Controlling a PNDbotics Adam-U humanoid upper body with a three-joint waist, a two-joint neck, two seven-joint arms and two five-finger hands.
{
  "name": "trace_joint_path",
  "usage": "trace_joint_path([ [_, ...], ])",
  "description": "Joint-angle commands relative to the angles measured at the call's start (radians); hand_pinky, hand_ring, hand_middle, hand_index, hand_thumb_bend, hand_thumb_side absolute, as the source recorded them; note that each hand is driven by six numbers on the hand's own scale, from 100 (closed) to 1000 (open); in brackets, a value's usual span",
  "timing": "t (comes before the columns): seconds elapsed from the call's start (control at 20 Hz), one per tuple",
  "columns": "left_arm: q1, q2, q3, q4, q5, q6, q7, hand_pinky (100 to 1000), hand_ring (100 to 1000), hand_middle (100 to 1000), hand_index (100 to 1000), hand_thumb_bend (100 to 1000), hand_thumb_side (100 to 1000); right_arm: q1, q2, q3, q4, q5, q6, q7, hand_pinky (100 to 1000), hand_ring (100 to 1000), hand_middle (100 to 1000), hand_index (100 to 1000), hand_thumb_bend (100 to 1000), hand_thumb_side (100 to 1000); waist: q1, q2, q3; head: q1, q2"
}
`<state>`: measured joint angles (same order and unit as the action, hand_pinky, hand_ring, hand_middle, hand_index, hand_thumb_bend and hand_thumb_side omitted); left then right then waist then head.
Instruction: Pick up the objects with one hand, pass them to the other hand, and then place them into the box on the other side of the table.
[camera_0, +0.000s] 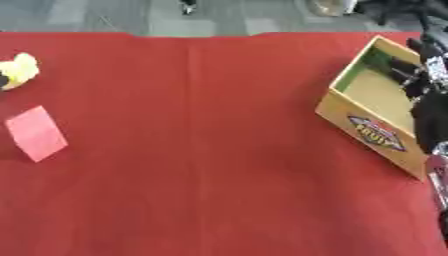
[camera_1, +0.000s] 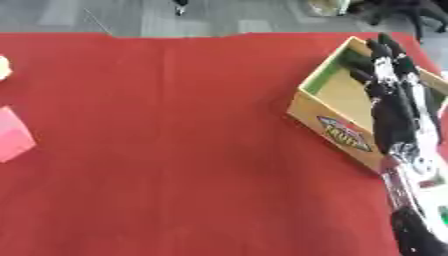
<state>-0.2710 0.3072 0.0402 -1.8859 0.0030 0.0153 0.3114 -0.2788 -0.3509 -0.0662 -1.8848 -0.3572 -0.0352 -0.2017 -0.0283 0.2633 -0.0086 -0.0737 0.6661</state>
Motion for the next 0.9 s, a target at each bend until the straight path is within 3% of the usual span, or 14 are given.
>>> trace_joint_path([
  [0.05, -0.006, 0.019, 0.007, -0.015, -0.001, -0.001, 0.001, 955, 681, 663, 765, 616, 628, -0.006, -0.029, -0.002, -0.018, -0.002, 0.002, 0.001, 867, 777, 903, 930, 100, 562, 0.002, -0.022, -0.001, -0.001, -0.007],
  [0.55, -0.009, 0.018, 0.008, -0.014, 0.001, -0.002, 0.003, 955, 683, 663, 765, 613, 628, -0.004, -0.029, 0.000, -0.016, -0.001, 0.002, 0.002, 866, 776, 904, 930, 100, 559, 0.000, -0.024, 0.003, 0.009, -0.007],
  [0.75, -0.011, 0.018, 0.009, -0.014, 0.000, -0.001, 0.004, 955, 683, 662, 764, 611, 627, -0.005, -0.030, 0.000, -0.016, 0.000, 0.002, 0.002, 866, 776, 904, 930, 100, 560, 0.002, -0.024, 0.004, 0.080, 0.004],
  [0.9, -0.012, 0.017, 0.010, -0.015, 0.000, -0.001, 0.006, 955, 684, 662, 764, 610, 627, -0.005, -0.031, 0.002, -0.016, 0.001, 0.003, 0.002, 866, 776, 904, 930, 100, 562, 0.002, -0.023, 0.004, 0.105, -0.002],
])
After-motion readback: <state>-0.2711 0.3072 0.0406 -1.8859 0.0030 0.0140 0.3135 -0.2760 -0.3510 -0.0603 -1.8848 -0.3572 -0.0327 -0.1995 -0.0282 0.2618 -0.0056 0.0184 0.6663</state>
